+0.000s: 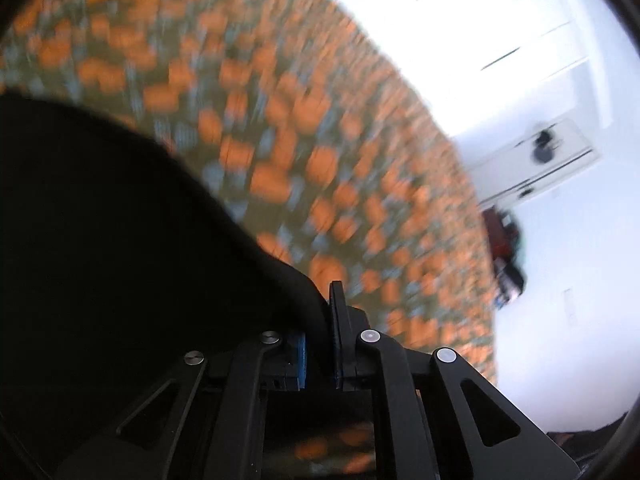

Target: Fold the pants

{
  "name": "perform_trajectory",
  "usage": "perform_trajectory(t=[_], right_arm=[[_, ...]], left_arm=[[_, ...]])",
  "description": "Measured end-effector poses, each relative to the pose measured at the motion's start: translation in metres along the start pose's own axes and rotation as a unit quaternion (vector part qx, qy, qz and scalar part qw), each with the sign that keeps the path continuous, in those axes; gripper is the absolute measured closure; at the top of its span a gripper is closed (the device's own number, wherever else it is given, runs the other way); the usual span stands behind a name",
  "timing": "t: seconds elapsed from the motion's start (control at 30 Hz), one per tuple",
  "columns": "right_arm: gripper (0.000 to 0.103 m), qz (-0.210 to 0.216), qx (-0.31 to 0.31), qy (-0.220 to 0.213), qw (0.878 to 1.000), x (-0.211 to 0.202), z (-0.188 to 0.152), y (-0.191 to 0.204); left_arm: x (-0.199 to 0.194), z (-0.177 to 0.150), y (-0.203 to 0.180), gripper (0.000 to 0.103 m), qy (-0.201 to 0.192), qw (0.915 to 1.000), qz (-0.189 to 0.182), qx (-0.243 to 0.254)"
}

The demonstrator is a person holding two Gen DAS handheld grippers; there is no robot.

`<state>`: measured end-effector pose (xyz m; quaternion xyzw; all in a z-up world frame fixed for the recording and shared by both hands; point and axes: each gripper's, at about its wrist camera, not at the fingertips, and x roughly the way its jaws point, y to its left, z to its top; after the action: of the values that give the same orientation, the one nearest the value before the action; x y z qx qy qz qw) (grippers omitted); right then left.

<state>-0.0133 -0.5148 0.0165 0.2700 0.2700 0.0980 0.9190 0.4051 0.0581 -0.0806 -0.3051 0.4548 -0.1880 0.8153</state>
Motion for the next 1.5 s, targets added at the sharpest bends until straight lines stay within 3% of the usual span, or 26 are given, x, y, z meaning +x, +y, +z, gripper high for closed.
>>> perform_trajectory(t=[0.1, 0.13, 0.2, 0.27, 0.33, 0.4, 0.43, 0.5, 0.6, 0.7, 1.07, 1.5], right_arm=[[0.092, -0.038, -0.001, 0.015, 0.999, 0.028, 0.002, -0.02], [0.092, -0.031, 0.006, 0.013, 0.999, 0.035, 0.005, -0.023], [0.092, 0.003, 0.034, 0.004, 0.999, 0.049, 0.015, -0.028], [0.092, 0.011, 0.045, 0.013, 0.999, 0.059, 0.022, -0.033], [0.092, -0.019, 0.046, 0.055, 0.997, 0.07, 0.02, -0.042], [0.092, -0.071, 0.042, 0.108, 0.991, 0.076, 0.007, -0.056], [0.092, -0.107, 0.041, 0.134, 0.984, 0.078, -0.003, -0.068], [0.092, -0.165, 0.051, 0.177, 0.969, 0.079, -0.024, -0.093], [0.092, -0.243, 0.051, 0.223, 0.943, 0.078, -0.051, -0.123], [0.092, -0.274, 0.069, 0.241, 0.929, 0.075, -0.069, -0.146], [0.092, -0.291, 0.106, 0.228, 0.923, 0.047, -0.069, -0.163], [0.092, -0.297, 0.129, 0.229, 0.918, 0.053, -0.073, -0.174]], left_arm=[[-0.1, 0.004, -0.033, 0.095, -0.096, 0.9934, -0.006, 0.063], [-0.135, -0.006, -0.039, 0.094, -0.127, 0.9887, -0.007, 0.079], [-0.192, -0.045, -0.034, 0.093, -0.17, 0.9815, 0.003, 0.089], [-0.209, -0.09, -0.017, 0.093, -0.174, 0.9818, 0.024, 0.074], [-0.192, -0.153, 0.011, 0.093, -0.131, 0.9888, 0.059, 0.042], [-0.149, -0.212, 0.037, 0.094, -0.036, 0.9951, 0.084, 0.036], [-0.131, -0.233, 0.044, 0.095, 0.0, 0.9953, 0.089, 0.039], [-0.115, -0.249, 0.046, 0.095, 0.032, 0.9955, 0.083, 0.032], [-0.111, -0.249, 0.027, 0.095, 0.039, 0.9938, 0.077, 0.071], [-0.11, -0.253, 0.012, 0.095, 0.044, 0.9898, 0.081, 0.109], [-0.109, -0.267, 0.022, 0.092, 0.069, 0.9876, 0.086, 0.112], [-0.12, -0.272, 0.018, 0.098, 0.066, 0.985, 0.098, 0.126]])
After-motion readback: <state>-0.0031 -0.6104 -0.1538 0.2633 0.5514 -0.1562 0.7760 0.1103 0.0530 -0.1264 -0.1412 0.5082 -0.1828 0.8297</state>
